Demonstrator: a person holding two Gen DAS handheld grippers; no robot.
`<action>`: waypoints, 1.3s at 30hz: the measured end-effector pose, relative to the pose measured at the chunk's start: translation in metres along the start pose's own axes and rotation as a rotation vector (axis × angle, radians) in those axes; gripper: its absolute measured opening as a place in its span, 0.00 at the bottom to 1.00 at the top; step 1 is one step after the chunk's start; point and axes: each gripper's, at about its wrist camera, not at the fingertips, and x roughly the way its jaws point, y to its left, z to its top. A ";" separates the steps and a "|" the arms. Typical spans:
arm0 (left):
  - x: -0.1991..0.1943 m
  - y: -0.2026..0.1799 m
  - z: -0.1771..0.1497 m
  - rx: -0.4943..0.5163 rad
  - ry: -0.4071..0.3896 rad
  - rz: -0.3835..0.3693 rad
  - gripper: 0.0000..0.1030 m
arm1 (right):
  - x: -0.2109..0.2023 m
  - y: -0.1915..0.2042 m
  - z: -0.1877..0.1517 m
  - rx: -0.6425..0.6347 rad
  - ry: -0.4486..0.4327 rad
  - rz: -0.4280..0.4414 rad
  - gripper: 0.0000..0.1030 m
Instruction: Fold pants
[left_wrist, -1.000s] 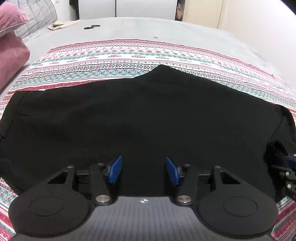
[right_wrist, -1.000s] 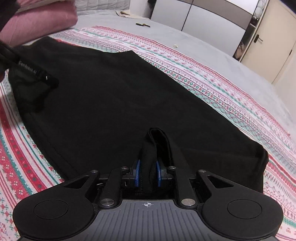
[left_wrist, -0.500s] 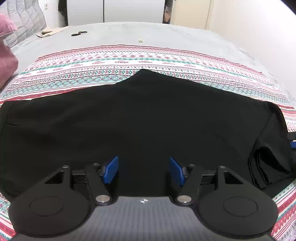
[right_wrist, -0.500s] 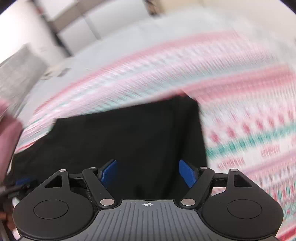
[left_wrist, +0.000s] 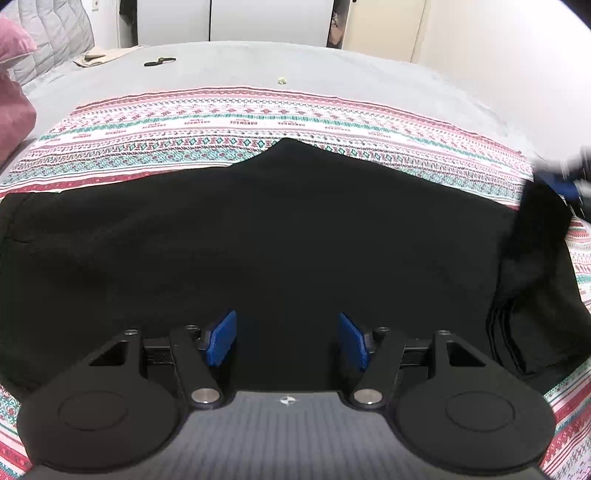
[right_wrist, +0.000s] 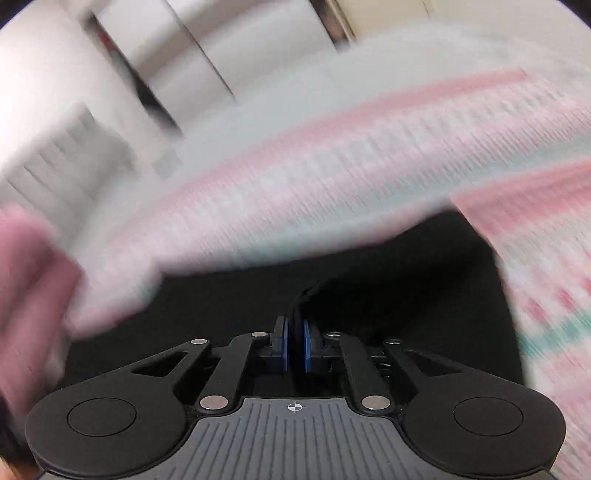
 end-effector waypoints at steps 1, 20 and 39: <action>0.000 0.002 -0.001 -0.006 0.002 0.000 0.86 | 0.004 0.003 0.006 0.058 -0.075 0.055 0.16; -0.003 0.009 0.004 -0.089 -0.001 -0.087 0.87 | 0.005 0.089 -0.109 -0.650 0.273 -0.071 0.72; 0.011 -0.004 0.006 -0.067 0.016 -0.097 0.86 | 0.018 0.112 -0.149 -0.775 0.288 -0.066 0.14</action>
